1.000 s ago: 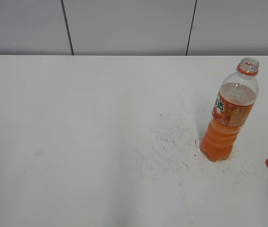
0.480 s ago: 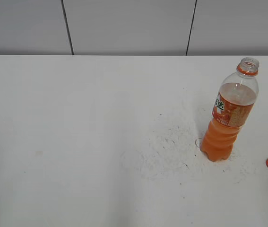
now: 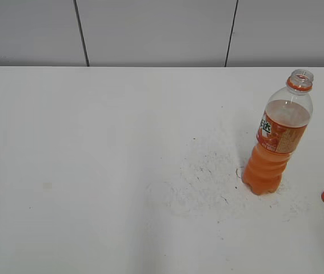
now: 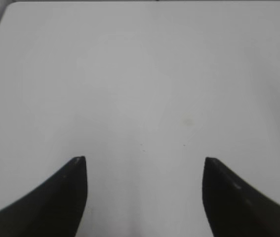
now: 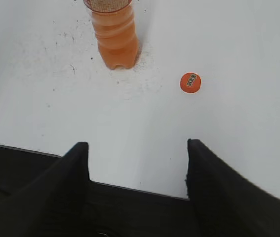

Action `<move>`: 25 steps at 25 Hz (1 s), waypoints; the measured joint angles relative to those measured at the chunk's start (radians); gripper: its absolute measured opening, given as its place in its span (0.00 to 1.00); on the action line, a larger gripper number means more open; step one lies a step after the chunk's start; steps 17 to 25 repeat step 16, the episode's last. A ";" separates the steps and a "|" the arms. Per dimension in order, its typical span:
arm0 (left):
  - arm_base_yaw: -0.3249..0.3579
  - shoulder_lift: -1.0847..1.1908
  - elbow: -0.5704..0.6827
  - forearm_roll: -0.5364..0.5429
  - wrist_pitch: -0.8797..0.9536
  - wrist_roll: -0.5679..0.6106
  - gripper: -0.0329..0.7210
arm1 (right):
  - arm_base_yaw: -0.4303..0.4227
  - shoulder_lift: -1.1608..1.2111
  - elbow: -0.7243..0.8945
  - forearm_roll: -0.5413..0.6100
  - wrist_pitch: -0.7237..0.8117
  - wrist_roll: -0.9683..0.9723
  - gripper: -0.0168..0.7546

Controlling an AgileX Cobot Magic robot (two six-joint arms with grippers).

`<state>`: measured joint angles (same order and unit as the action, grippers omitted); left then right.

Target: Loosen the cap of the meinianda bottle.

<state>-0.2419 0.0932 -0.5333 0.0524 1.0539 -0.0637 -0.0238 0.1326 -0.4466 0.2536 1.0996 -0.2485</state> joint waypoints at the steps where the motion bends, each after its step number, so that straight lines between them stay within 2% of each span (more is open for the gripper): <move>1: 0.044 -0.016 0.000 0.001 0.000 0.000 0.79 | 0.000 0.000 0.000 0.006 -0.001 0.000 0.62; 4: 0.145 -0.056 0.000 0.001 0.000 0.000 0.79 | 0.000 0.000 0.000 0.016 -0.003 0.001 0.62; 8: 0.216 -0.099 0.000 0.002 0.001 0.000 0.79 | 0.000 0.000 0.000 0.020 -0.007 0.001 0.62; 25: 0.225 -0.099 0.000 0.002 0.001 0.000 0.79 | 0.000 0.000 0.000 0.022 -0.009 0.001 0.62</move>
